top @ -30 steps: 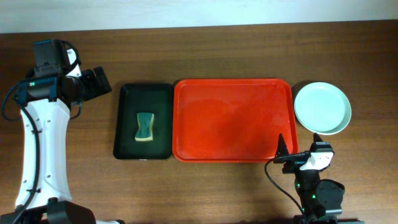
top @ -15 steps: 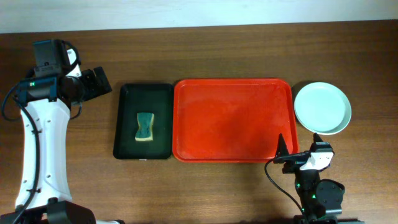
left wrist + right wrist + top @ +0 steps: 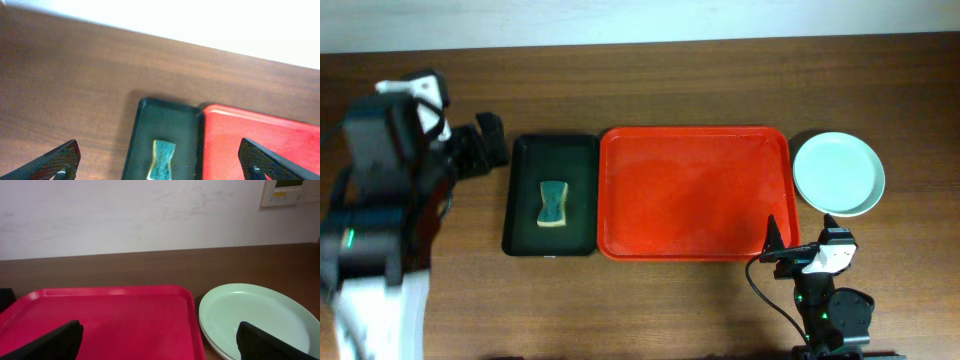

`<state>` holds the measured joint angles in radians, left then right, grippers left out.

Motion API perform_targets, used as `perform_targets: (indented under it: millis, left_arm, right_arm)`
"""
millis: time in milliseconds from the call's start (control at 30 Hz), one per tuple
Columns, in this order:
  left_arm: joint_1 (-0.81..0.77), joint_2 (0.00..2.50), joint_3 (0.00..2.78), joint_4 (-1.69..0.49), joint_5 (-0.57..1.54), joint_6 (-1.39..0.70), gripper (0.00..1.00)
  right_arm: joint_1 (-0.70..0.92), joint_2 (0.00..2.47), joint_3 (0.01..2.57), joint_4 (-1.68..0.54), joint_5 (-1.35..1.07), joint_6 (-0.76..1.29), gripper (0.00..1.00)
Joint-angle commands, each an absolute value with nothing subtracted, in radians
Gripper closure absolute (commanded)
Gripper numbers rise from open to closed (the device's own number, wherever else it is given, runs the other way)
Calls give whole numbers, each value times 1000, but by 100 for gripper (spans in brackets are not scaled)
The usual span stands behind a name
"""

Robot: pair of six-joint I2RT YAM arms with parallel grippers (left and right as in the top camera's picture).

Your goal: Clean dirty plates on tray and stack at the side

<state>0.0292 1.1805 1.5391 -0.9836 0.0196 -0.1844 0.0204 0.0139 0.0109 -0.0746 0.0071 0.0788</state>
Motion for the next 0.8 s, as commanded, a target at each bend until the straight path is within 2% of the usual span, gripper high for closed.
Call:
perform_targets:
  millis: [0,267,400,767]
  left_arm:
    - [-23,1025,1544,-982,23,-197,1]
    - [-69,695,1544,-982,16,-196,1]
    - [-69,539,1544,-1014,-51,-193,1]
    - [-55,229,1510,-1108,-72,-193,1]
  right_arm:
    - [26,6,6,-80,5,87,1]
    - [26,7,6,-80,5,87,1]
    - [26,7,6,-80,5,87,2]
    - [26,7,6,-80,5,87,1]
